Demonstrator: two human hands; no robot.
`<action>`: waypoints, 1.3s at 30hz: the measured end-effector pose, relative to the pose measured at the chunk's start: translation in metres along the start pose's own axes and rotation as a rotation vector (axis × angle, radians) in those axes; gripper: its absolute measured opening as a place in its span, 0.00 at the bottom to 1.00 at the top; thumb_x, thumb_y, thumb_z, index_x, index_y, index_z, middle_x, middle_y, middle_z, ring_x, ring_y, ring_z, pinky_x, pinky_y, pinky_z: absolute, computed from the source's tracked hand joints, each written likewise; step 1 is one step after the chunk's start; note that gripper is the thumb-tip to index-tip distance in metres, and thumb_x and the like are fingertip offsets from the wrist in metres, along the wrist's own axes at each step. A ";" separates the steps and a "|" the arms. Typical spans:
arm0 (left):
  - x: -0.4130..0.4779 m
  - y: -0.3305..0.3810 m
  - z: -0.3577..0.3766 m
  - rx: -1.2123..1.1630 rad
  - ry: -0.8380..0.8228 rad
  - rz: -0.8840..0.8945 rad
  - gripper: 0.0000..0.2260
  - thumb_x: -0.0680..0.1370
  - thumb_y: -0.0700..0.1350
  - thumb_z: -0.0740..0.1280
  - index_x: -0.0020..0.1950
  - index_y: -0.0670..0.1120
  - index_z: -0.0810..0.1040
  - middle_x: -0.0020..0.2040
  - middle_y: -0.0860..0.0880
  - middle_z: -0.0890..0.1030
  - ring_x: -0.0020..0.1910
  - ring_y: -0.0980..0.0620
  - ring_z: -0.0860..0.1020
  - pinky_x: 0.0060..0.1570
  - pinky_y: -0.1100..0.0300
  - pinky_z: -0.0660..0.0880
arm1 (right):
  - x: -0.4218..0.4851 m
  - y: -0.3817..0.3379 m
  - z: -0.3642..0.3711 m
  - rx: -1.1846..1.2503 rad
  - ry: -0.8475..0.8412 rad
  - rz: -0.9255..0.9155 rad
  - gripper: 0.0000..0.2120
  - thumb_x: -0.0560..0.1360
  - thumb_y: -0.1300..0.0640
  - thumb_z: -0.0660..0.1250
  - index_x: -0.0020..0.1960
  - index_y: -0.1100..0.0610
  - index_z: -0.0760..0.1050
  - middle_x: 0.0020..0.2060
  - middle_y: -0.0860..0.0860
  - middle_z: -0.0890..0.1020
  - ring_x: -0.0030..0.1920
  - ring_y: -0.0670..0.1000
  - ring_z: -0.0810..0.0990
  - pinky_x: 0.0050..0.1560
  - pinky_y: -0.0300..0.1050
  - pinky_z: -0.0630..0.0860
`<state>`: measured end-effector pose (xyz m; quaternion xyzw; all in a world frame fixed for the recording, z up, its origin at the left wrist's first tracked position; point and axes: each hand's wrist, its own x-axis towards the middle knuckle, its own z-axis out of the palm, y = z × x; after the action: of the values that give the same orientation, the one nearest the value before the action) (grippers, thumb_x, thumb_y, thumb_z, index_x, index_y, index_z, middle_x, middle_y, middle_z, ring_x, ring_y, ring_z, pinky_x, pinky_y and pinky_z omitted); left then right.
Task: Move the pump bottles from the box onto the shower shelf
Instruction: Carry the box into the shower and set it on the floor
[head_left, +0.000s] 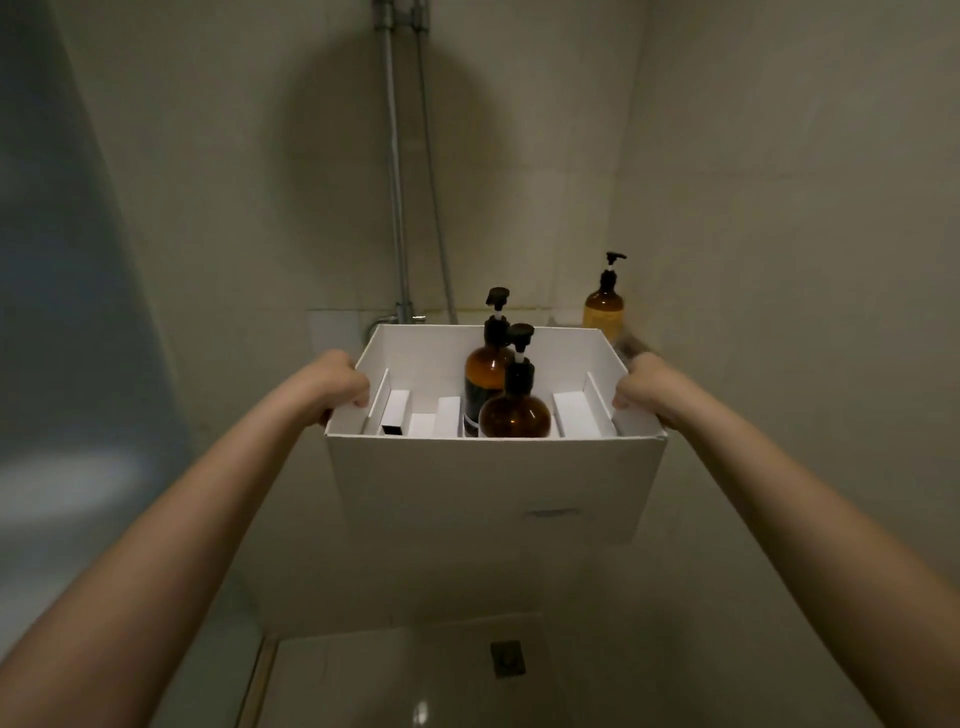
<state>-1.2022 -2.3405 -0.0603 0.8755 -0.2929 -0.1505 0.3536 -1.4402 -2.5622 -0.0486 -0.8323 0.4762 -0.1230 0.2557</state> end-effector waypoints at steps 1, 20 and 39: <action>-0.001 -0.007 -0.004 -0.004 0.014 -0.025 0.09 0.71 0.29 0.63 0.51 0.34 0.74 0.35 0.38 0.74 0.30 0.44 0.73 0.25 0.61 0.67 | 0.005 -0.005 0.007 -0.011 -0.012 -0.017 0.16 0.71 0.65 0.65 0.58 0.68 0.75 0.53 0.63 0.80 0.52 0.62 0.79 0.49 0.49 0.78; 0.034 -0.097 -0.076 0.014 0.135 -0.170 0.07 0.71 0.29 0.62 0.47 0.34 0.74 0.30 0.41 0.72 0.26 0.45 0.72 0.14 0.69 0.64 | 0.058 -0.100 0.108 0.016 -0.123 -0.121 0.16 0.71 0.64 0.65 0.58 0.69 0.74 0.50 0.64 0.81 0.49 0.63 0.81 0.49 0.52 0.79; 0.114 -0.212 0.051 0.116 0.127 -0.220 0.07 0.70 0.36 0.63 0.45 0.37 0.78 0.44 0.36 0.81 0.44 0.38 0.80 0.44 0.49 0.77 | 0.139 -0.025 0.248 -0.080 -0.162 -0.066 0.12 0.75 0.60 0.60 0.55 0.63 0.76 0.48 0.60 0.81 0.49 0.61 0.79 0.51 0.56 0.78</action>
<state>-1.0508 -2.3160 -0.2527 0.9290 -0.1805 -0.1154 0.3017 -1.2393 -2.5946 -0.2484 -0.8644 0.4306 -0.0444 0.2557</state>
